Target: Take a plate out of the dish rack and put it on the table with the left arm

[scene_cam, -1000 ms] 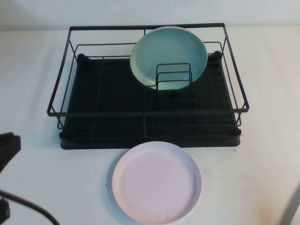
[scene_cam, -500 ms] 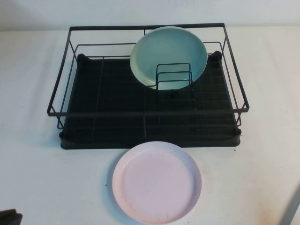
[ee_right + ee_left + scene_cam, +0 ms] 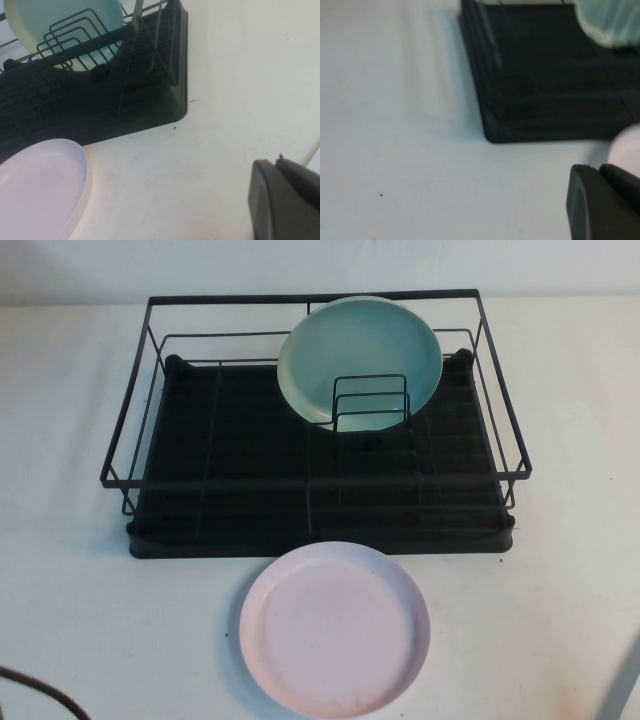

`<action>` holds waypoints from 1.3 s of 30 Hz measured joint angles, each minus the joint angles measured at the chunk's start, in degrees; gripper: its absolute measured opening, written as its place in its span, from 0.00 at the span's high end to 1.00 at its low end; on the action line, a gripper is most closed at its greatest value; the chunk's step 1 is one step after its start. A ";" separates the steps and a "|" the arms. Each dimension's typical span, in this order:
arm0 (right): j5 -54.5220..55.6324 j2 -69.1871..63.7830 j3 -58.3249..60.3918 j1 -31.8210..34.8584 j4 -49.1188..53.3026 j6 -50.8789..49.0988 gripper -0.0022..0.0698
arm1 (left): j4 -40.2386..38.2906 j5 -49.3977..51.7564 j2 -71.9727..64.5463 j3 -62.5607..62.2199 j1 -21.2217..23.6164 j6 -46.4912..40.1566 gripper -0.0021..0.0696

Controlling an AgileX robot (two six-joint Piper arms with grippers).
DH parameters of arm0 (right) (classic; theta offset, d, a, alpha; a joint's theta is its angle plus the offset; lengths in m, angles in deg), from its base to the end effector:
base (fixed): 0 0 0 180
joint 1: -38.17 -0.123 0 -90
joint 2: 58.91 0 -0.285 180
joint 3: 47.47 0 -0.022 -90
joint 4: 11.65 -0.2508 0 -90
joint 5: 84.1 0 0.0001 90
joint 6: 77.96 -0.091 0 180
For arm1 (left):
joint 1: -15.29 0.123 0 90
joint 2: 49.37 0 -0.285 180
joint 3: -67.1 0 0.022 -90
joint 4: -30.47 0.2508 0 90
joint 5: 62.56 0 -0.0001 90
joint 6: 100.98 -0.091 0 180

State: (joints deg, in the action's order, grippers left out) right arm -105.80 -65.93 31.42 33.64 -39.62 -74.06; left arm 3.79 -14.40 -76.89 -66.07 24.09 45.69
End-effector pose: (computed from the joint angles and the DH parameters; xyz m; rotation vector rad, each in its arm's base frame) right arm 0.0507 0.0199 0.1740 0.1654 1.8538 0.4875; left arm 0.0615 -0.0213 0.3015 0.3124 2.0275 -0.0997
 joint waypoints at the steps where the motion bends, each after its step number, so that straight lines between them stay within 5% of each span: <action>1: 0.00 0.00 0.00 0.00 0.00 0.00 1.00 | 0.72 -3.42 0.52 1.58 0.00 5.12 0.97; 5: 0.00 0.00 0.00 0.00 0.00 0.00 1.00 | 9.03 -17.66 4.41 8.11 0.00 30.74 0.97; 8: 0.00 0.00 0.00 0.00 0.00 0.00 1.00 | 14.49 -23.03 7.70 12.97 -0.82 39.87 0.97; 15: 0.00 0.00 0.00 0.00 0.00 0.00 1.00 | 17.56 -29.74 16.65 22.73 -11.13 40.04 0.97; 24: 0.00 0.00 0.00 0.00 0.00 0.00 1.00 | 30.84 -38.21 20.25 31.75 -27.11 39.82 0.97; 39: 0.00 0.00 0.00 0.00 -0.02 0.00 1.00 | 31.84 -28.46 20.25 31.75 -20.07 38.58 0.97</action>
State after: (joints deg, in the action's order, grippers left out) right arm -105.80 -65.93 31.42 33.64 -39.65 -74.06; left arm 35.63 -42.86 -56.64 -34.33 4.03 84.27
